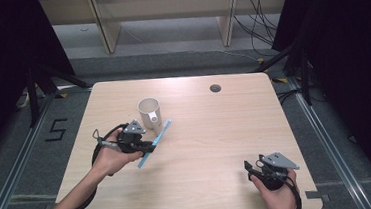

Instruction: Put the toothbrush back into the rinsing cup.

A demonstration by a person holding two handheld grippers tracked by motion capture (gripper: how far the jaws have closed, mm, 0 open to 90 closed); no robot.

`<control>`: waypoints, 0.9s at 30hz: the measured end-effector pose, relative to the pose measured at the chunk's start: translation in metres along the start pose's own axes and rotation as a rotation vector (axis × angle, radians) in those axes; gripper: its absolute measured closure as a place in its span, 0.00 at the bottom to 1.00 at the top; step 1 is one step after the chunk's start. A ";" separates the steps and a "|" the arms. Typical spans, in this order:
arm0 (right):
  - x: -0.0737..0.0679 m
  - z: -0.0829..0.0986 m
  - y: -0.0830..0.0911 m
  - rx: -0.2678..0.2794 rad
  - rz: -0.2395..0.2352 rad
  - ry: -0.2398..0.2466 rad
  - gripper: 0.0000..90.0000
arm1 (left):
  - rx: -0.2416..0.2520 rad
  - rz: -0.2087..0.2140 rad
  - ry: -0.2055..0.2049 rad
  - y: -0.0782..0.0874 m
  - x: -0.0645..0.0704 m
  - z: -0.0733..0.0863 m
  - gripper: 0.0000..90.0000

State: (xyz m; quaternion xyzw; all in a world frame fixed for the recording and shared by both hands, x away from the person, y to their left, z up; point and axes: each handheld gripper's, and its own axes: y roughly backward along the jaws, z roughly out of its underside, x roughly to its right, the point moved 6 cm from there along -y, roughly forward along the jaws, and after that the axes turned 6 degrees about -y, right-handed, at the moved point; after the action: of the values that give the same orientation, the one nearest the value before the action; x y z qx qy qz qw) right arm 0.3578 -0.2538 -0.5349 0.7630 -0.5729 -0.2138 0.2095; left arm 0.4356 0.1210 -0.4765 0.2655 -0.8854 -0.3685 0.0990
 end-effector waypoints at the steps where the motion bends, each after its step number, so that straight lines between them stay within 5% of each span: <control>1: 0.000 0.000 0.000 0.003 0.001 -0.001 0.44 | 0.003 0.002 0.001 0.000 0.000 0.000 0.88; 7: -0.003 0.000 -0.002 0.015 -0.030 -0.037 0.44 | 0.050 -0.013 0.006 -0.001 -0.003 -0.001 0.88; 19: -0.001 0.000 -0.001 0.008 -0.004 -0.008 0.44 | 0.151 -0.032 0.019 0.003 -0.008 -0.003 0.88; 21: -0.004 0.001 0.000 -0.006 -0.010 -0.045 0.44 | 0.174 -0.037 0.043 0.002 -0.008 -0.003 0.88; 27: 0.000 0.000 0.000 0.016 0.006 -0.011 0.44 | 0.193 -0.061 0.034 0.005 -0.011 -0.001 0.88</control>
State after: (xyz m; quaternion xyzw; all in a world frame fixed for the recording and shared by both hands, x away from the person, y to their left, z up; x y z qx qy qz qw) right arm 0.3583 -0.2537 -0.5347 0.7618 -0.5779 -0.2128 0.2009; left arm 0.4433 0.1289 -0.4721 0.3068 -0.9065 -0.2797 0.0764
